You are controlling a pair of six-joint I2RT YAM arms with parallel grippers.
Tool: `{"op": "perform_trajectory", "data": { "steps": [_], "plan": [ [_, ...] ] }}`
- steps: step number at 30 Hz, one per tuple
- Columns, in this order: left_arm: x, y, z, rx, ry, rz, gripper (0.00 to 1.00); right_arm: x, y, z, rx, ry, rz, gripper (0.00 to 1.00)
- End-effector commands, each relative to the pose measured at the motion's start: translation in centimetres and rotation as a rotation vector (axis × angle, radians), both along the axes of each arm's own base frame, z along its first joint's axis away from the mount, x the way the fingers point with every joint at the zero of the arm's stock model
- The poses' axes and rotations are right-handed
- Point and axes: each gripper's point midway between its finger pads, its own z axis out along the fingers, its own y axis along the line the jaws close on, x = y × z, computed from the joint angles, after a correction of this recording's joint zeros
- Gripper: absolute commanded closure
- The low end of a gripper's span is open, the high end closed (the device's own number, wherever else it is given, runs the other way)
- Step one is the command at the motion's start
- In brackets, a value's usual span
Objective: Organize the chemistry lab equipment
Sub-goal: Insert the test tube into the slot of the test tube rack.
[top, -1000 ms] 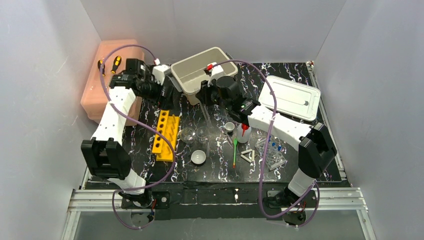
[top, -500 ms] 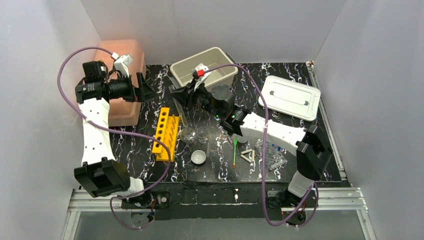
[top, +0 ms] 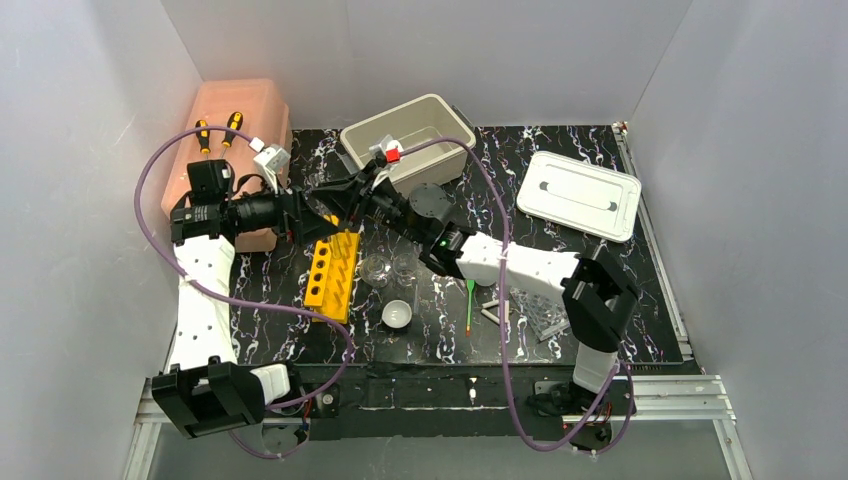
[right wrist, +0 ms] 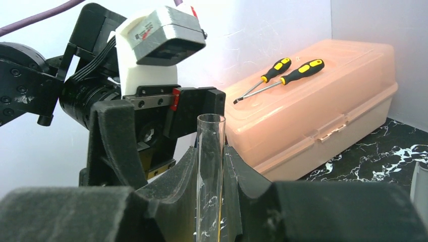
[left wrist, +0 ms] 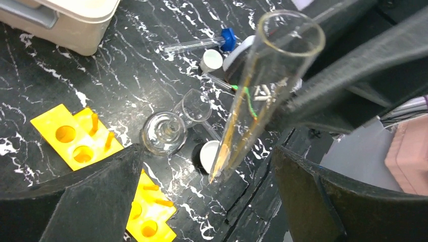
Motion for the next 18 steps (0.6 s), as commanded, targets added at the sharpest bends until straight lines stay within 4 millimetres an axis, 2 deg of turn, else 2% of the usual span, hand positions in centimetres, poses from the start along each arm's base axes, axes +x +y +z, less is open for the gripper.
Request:
{"op": "perform_trajectory", "data": {
  "steps": [1, 6, 12, 18],
  "plan": [
    [0.8, 0.9, -2.1, 0.069, 0.019, 0.030, 0.02, 0.2, 0.8, 2.0, 0.123, -0.051, 0.005, 0.99],
    [1.5, 3.3, -3.4, 0.230, -0.021, 0.124, 0.02, 1.0, 2.4, 0.1, 0.117, -0.060, 0.010, 0.99],
    [2.6, 6.6, -1.5, 0.293, 0.012, 0.297, 0.02, 1.2, 3.5, -1.9, 0.176, -0.116, 0.028, 0.99],
    [5.0, 11.6, 0.0, 0.308, 0.072, 0.525, 0.02, 1.1, 4.3, -3.1, 0.233, -0.176, 0.047, 0.99]
  ]
}}
